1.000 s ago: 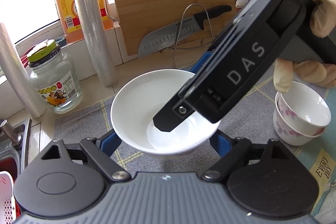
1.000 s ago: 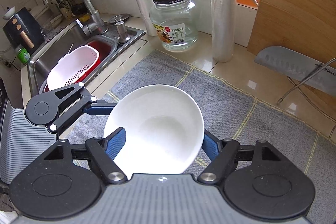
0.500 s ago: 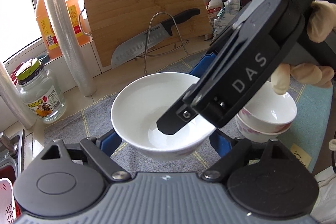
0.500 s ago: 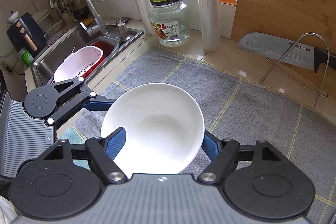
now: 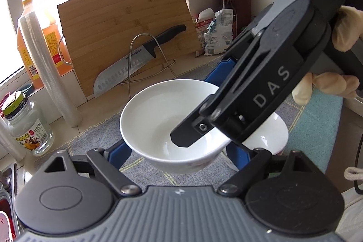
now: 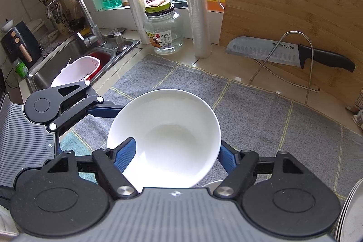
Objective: Organize plates and bowls
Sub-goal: 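Lift and carry the white bowl with the right gripper to the nested bowls, then lower the bowl into the nested bowls and open the right gripper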
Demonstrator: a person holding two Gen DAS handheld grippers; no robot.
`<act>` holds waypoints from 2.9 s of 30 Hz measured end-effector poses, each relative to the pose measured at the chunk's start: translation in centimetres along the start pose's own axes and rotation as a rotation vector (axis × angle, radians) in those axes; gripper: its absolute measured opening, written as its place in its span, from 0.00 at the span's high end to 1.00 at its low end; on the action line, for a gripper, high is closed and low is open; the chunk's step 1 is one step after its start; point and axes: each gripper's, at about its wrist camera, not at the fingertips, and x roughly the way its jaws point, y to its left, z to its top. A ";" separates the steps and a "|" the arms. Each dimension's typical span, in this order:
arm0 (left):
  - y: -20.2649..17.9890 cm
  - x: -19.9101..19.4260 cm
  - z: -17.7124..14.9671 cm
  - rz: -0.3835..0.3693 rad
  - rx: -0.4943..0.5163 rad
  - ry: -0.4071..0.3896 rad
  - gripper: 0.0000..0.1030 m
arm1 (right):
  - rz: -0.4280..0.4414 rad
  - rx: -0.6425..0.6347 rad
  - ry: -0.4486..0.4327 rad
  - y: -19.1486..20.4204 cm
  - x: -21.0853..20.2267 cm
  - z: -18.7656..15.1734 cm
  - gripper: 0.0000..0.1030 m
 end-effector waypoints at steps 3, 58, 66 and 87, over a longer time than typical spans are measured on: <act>-1.0 -0.2 0.5 -0.017 0.008 -0.011 0.13 | -0.019 0.010 -0.009 -0.4 -1.1 -0.7 0.21; -6.3 4.9 1.3 -0.195 0.051 0.087 0.13 | -0.102 0.185 0.055 -5.7 -2.3 -7.3 0.21; -6.4 4.9 1.3 -0.192 0.057 0.084 0.12 | -0.099 0.190 0.053 -5.6 -2.3 -7.4 0.18; -5.9 4.0 0.7 -0.212 0.084 0.062 0.11 | -0.107 0.160 0.045 -5.0 -2.3 -7.8 0.02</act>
